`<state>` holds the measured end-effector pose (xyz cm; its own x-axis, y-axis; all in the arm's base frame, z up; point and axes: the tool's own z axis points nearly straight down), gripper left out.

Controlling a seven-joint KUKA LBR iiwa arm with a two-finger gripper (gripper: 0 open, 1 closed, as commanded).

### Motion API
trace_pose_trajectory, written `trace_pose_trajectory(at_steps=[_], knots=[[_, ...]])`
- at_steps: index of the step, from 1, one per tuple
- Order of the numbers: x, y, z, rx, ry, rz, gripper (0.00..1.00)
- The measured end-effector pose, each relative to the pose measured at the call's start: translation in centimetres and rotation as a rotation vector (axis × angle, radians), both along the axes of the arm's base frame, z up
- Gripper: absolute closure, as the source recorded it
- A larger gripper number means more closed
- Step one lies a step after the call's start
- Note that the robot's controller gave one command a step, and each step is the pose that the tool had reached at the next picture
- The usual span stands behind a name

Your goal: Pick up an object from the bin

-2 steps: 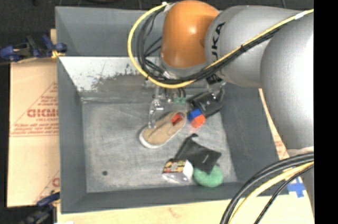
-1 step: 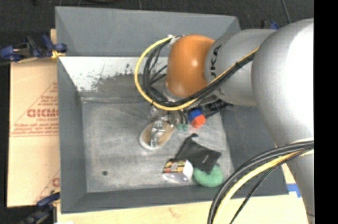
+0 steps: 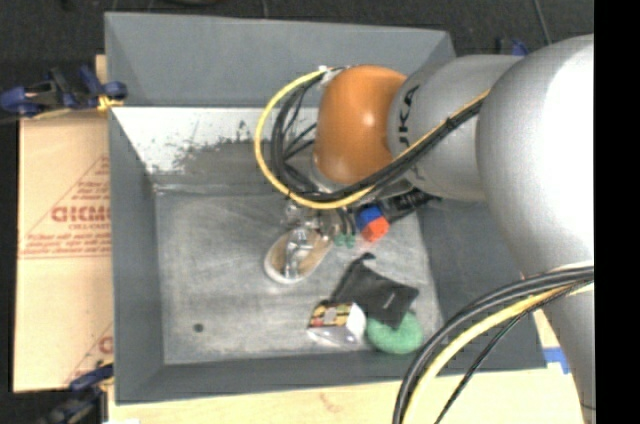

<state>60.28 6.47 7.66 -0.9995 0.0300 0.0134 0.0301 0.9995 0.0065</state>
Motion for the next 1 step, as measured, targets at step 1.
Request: trace_pose_trajectory(at_steps=[1], knots=[[-1.28,0.67,18.20,-0.007,-0.025,0.033,1.00]])
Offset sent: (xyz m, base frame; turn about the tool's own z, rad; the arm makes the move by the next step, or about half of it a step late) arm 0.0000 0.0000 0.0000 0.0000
